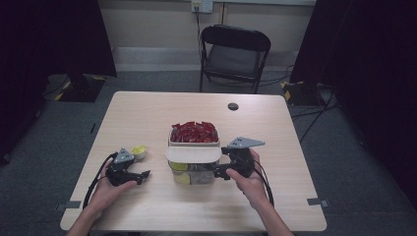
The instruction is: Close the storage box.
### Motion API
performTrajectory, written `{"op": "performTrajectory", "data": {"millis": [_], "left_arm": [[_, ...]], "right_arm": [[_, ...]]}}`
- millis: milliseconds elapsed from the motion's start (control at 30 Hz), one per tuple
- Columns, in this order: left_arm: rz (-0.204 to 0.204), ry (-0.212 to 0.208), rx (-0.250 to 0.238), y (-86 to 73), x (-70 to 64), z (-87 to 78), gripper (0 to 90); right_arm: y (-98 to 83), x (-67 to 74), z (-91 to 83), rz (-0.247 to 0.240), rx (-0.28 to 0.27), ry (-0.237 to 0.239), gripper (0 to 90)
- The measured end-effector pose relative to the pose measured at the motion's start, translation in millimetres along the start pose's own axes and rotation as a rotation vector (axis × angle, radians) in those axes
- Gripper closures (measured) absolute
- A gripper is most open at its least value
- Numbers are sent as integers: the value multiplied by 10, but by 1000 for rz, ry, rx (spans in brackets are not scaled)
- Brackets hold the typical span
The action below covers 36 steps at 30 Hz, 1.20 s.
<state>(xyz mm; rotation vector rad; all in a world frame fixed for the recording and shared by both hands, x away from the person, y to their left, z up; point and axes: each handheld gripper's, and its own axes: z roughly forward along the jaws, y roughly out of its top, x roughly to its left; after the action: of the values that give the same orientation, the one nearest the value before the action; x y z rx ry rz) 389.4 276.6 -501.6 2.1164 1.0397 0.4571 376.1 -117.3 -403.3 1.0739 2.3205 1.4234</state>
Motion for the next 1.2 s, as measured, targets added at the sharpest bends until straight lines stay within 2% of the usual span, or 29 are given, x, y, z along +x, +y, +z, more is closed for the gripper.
{"op": "performTrajectory", "data": {"millis": [67, 133, 267, 567, 867, 1033, 1200], "left_arm": [[-1, -3, 0, 0, 1, 1, 156], [-2, -5, 0, 0, 1, 2, 155], [0, -6, 0, 1, 4, 4, 154], [-4, -10, -7, 1, 3, 11, 152], [-1, -4, 1, 0, 3, 3, 152], [-1, -4, 1, 0, 3, 3, 152], [-1, -4, 1, 0, 3, 3, 152]], "right_arm": [[-15, 6, 11, 4, -1, -6, 141], [-37, -17, 22, 22, 5, 14, 146], [-87, -33, 49, 27, 20, 14, 146], [-115, -38, -6, 13, 14, 26, 146], [-220, 3, 31, 1, 46, 13, 146], [-277, -14, 7, 2, 49, 10, 146], [-377, -41, 14, 7, 83, -10, 146]]}}
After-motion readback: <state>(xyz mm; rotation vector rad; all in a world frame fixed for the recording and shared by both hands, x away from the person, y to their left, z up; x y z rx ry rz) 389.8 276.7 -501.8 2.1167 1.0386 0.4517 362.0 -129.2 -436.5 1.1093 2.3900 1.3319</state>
